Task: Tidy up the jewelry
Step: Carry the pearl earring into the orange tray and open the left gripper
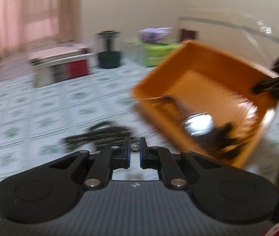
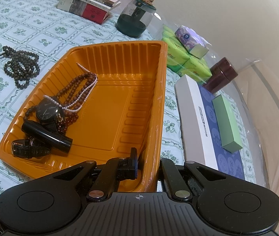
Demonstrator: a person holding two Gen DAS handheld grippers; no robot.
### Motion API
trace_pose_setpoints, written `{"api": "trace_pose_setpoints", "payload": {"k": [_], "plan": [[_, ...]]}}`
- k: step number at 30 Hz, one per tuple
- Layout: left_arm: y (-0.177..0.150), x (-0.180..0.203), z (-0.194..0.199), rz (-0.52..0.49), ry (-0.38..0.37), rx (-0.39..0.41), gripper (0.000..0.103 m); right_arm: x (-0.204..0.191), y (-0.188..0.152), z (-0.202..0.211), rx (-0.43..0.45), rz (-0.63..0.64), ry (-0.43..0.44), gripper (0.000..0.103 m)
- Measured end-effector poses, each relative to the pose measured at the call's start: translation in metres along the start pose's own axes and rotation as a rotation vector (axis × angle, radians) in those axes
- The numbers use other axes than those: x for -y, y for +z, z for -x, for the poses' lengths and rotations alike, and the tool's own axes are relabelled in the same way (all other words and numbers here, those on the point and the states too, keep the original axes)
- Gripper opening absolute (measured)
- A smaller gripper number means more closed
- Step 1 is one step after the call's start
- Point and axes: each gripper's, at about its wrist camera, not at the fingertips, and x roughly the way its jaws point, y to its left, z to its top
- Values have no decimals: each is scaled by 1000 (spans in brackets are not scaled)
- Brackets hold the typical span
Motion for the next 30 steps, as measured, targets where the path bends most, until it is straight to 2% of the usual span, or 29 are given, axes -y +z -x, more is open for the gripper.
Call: {"api": "trace_pose_setpoints", "payload": {"k": [5, 12, 22, 24, 25, 26, 30], "plan": [[16, 48, -13, -36, -154, 16, 7, 1, -1, 0, 2, -5, 2, 5], [26, 83, -27, -83, -264, 11, 7, 2, -1, -1, 3, -15, 8, 5], [27, 96, -31, -127, -289, -2, 8, 2, -2, -1, 3, -19, 12, 5], [27, 98, -32, -131, -294, -9, 16, 2, -2, -1, 3, -19, 12, 5], [27, 98, -31, -132, -297, -9, 30, 2, -2, -1, 3, -19, 12, 5], [26, 98, -30, -133, -295, -3, 34, 2, -2, -1, 4, -19, 12, 5], [24, 88, -22, -131, -262, 12, 34, 2, -2, -1, 4, -19, 11, 5]]}}
